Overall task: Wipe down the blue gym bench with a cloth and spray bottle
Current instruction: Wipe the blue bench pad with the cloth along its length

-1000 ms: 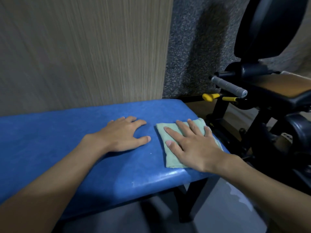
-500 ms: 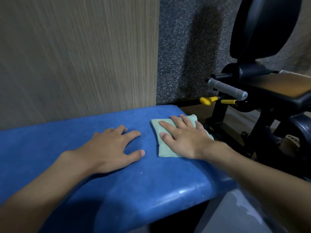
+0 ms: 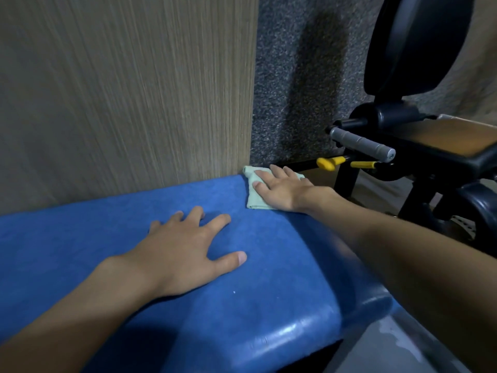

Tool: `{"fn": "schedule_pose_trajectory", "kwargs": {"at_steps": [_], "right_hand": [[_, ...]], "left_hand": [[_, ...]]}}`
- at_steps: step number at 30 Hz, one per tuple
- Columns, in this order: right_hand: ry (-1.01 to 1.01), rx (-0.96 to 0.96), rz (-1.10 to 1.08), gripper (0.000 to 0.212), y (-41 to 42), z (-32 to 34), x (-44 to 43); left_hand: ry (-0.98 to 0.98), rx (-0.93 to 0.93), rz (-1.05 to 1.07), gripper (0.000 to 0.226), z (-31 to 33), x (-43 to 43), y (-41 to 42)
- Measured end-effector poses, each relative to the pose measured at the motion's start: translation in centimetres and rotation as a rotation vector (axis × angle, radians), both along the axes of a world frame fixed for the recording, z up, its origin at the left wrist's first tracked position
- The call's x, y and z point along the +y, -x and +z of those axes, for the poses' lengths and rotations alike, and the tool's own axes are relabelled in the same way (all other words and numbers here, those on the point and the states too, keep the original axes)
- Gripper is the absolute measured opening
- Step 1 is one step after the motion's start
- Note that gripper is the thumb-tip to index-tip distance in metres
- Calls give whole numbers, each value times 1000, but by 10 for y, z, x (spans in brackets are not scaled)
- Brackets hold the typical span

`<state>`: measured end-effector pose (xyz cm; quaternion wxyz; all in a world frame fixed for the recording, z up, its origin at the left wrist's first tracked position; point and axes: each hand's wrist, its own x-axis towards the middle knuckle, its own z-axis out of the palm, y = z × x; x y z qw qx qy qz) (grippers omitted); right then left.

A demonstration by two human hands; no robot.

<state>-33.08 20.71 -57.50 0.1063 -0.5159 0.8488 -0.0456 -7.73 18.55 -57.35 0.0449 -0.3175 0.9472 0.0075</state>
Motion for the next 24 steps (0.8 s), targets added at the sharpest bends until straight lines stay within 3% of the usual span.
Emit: {"fn": "schedule_pose_trajectory", "kwargs": {"at_steps": [5,9,13,18,24], "right_hand": [[8,81,107,59,-39,-3,92],[6,155,157,75,-70,-6,157],[5,189,201,65,-76,8,181],[-40,122,195,69,-74,1,180],[-25,129,146,62,-50,0,94]], "left_hand": [[-11,0,9,94,2,2,0],[-22,1,27,103,4,7,1],[3,27,33,115,9,15,-6],[-44,-50,57,105,8,9,-9],[-59,-121,61,100,3,7,-7]]}}
